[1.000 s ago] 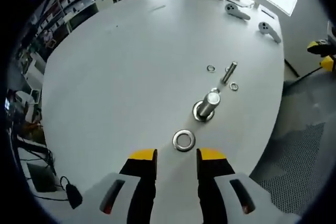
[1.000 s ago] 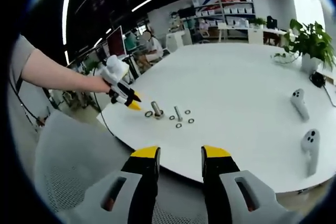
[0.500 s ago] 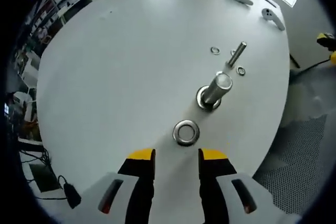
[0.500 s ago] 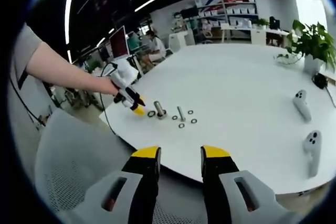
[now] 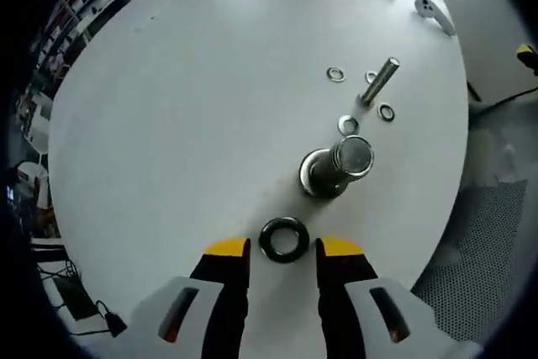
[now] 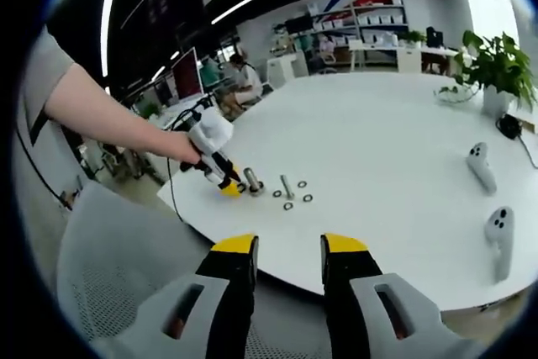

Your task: Place the washer onto the threaded stud by aligning its center hole with the stud, sliding it down to the base, and recovering from edge contact or off-axis alignment until the washer reaches the visible bottom stop.

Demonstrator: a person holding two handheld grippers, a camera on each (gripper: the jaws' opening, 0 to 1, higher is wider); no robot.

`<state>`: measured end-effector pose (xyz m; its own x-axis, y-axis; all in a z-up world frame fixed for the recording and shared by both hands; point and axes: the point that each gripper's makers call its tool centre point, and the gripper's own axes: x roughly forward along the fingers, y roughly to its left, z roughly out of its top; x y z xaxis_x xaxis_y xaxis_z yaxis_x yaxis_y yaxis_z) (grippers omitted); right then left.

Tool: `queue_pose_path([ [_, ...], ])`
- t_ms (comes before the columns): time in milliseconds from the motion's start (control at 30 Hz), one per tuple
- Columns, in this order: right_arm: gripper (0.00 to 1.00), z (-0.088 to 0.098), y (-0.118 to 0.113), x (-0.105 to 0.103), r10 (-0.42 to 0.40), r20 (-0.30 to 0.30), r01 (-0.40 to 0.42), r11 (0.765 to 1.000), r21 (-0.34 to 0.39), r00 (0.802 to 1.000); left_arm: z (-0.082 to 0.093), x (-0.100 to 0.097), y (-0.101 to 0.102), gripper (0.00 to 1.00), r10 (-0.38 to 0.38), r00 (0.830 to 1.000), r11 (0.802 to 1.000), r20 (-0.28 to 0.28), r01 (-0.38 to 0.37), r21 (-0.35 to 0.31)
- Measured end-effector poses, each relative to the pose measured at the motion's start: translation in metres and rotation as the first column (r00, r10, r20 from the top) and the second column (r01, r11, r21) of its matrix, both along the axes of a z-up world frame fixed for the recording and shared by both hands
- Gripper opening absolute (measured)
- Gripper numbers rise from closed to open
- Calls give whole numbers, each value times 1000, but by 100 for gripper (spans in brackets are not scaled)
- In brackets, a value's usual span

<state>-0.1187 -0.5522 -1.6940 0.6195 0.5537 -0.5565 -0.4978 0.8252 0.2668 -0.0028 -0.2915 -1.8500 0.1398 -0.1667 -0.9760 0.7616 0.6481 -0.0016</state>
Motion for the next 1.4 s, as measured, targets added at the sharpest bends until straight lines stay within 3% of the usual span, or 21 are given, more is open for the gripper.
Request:
queue_pose_path([
  [33,32,0,0,0,-1,0,1,1000,1,1000,0,-1,-1,29,-28,1000,1000,9,28,10],
  [567,32,-1,1,-1,9,-4,-9,1000,-4,1000,-3,1,0,28,2,1000,999,-18,-2,36],
  [733,32,-2,1,-1,11,-6,-11,1000,-5,1000,-1,-1,-5,21,-3,1000,1000,-2,3,13],
  [1000,32,-3,1,-1,12,-10,-12,1000,-13,1000,-1,-1,-5,20,1,999,998,-33,1,61],
  [1167,32,-2,0,-1,9,-8,-9,1000,-11,1000,1,-2,-3,20,38,999,999,-3,-38,25],
  [1400,32,-2,-1,0,2,-6,-2,1000,-7,1000,0,-4,-4,19,4,1000,1000,11,-4,15],
])
